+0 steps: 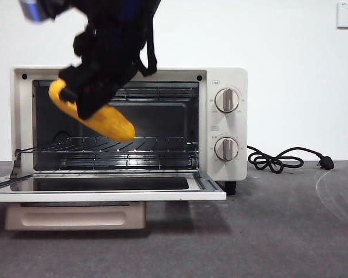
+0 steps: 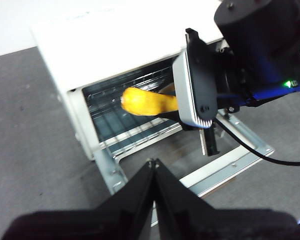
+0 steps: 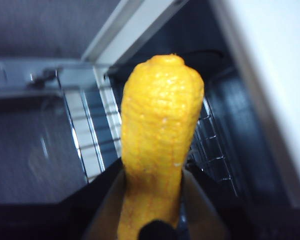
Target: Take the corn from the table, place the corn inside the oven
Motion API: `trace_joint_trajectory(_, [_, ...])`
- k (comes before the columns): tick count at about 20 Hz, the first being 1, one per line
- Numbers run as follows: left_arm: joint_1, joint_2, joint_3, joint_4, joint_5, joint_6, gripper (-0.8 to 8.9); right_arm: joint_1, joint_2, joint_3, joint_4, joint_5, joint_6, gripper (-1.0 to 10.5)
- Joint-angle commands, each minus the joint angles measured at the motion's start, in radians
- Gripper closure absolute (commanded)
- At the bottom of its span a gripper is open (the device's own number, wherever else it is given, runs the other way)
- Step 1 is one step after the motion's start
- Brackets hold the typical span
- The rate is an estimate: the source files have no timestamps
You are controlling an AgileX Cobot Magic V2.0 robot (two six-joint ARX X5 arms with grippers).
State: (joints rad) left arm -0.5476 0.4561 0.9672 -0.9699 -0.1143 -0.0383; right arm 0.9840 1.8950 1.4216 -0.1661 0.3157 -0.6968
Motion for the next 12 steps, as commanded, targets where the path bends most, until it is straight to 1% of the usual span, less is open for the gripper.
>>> trace_joint_trajectory(1, [-0.003, -0.003, 0.001, -0.005, -0.013, -0.009, 8.19, 0.004, 0.041, 0.008, 0.011, 0.046, -0.087, 9.6])
trace_joint_trajectory(6, [-0.003, -0.003, 0.001, -0.009, -0.018, -0.005, 8.19, 0.004, 0.108, 0.008, 0.017, 0.178, -0.179, 9.6])
trace_joint_trajectory(8, [-0.003, -0.003, 0.002, -0.009, -0.018, -0.005, 8.19, 0.003, 0.135, 0.008, 0.039, 0.233, -0.197, 9.6])
trace_joint_trajectory(10, [-0.003, -0.003, 0.001, -0.009, -0.018, -0.005, 8.19, -0.003, 0.149, 0.008, 0.053, 0.253, -0.196, 9.5])
trace_joint_trajectory(12, [-0.003, -0.003, 0.002, -0.01, -0.018, -0.002, 8.19, -0.002, 0.151, 0.008, 0.058, 0.253, -0.188, 9.3])
